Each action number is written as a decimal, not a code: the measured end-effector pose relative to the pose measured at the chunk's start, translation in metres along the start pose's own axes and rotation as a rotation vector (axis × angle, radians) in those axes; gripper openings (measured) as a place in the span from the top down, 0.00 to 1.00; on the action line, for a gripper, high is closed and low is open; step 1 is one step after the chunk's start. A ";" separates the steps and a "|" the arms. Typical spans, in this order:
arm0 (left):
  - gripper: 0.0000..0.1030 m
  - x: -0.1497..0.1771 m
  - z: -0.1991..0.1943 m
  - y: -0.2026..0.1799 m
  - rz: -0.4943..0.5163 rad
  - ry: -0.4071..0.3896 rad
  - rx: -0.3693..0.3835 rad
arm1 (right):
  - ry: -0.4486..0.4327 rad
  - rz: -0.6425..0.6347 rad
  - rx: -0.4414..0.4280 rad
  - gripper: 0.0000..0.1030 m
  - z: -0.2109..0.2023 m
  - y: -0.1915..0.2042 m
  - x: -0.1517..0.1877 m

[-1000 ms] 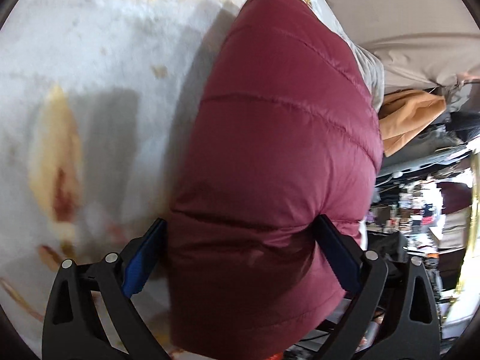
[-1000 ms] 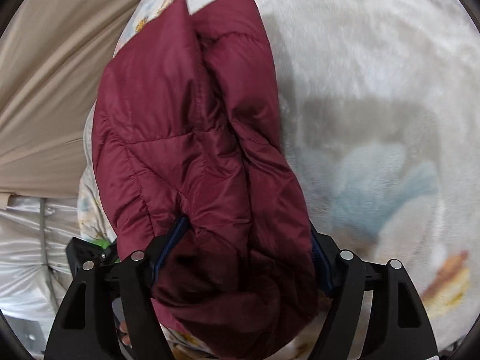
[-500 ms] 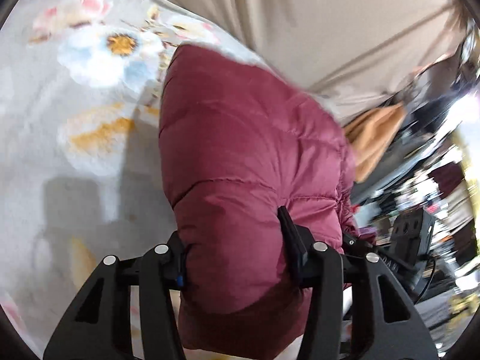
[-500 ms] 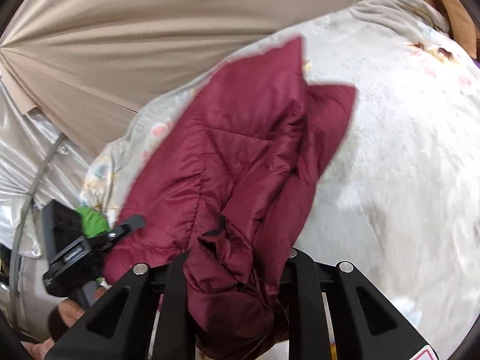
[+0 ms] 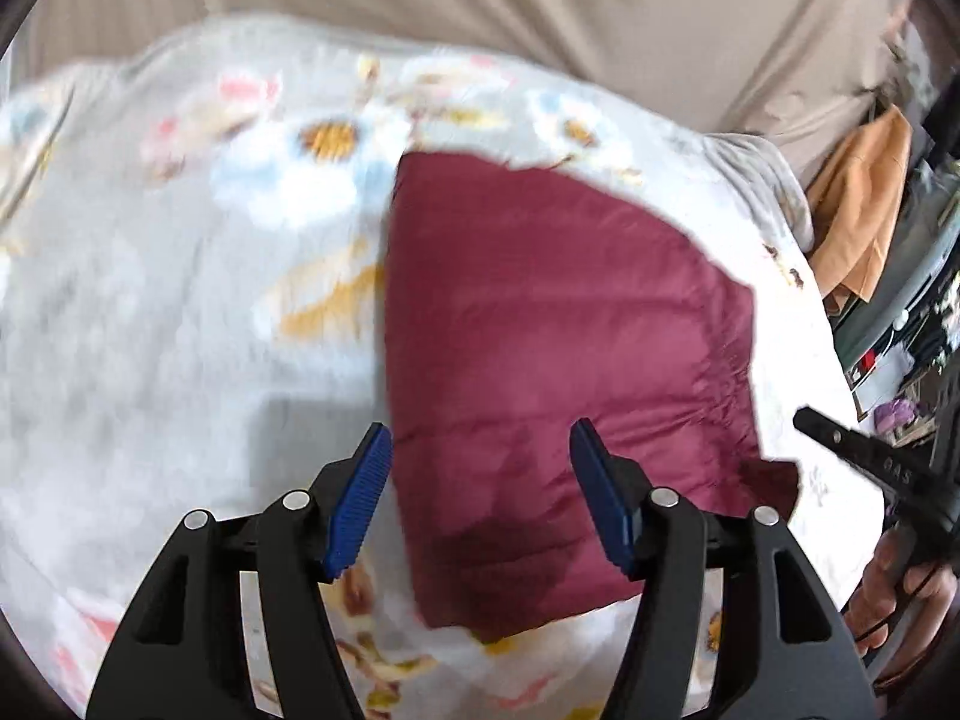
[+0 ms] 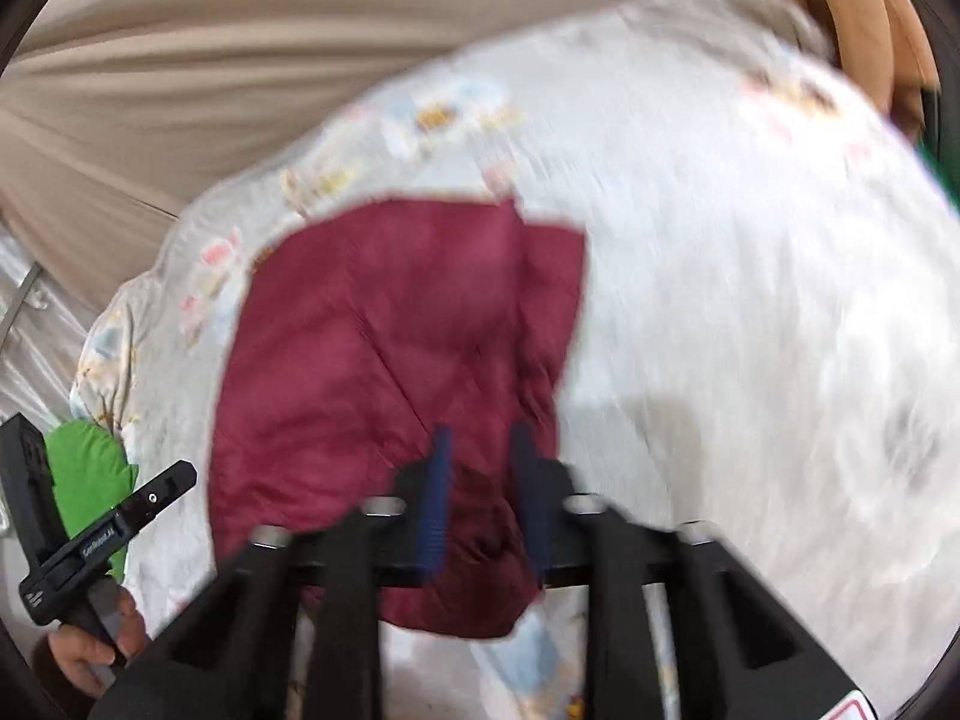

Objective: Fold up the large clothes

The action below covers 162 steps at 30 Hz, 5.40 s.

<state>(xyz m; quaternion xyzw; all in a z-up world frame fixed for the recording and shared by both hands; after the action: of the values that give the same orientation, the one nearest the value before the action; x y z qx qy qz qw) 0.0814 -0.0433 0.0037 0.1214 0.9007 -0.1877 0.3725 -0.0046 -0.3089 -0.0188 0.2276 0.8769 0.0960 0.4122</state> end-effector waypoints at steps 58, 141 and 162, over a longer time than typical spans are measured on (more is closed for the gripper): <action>0.33 0.072 0.044 -0.024 0.126 0.211 -0.194 | 0.221 -0.090 0.132 1.00 0.046 0.011 0.062; 0.45 0.032 0.028 0.118 0.051 0.095 -0.279 | 0.157 -0.330 0.001 1.00 0.097 0.183 0.072; 0.45 0.042 -0.019 0.071 0.020 -0.004 -0.337 | 0.094 -0.331 0.063 0.67 0.024 0.169 0.085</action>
<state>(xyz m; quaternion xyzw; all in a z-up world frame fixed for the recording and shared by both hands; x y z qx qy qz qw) 0.0658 0.0319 -0.0310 0.0659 0.9173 -0.0304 0.3915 0.0210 -0.1202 -0.0312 0.0884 0.9232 0.0099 0.3738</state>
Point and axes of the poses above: each gripper's, at about its wrist camera, not at the fingertips, and z roughly the way its jaws point, y to its left, x to its underside, the point moved 1 cm from there along z, roughly the way its jaws point, and after that the axes turned 11 degrees about -y, right-handed, at the moved point
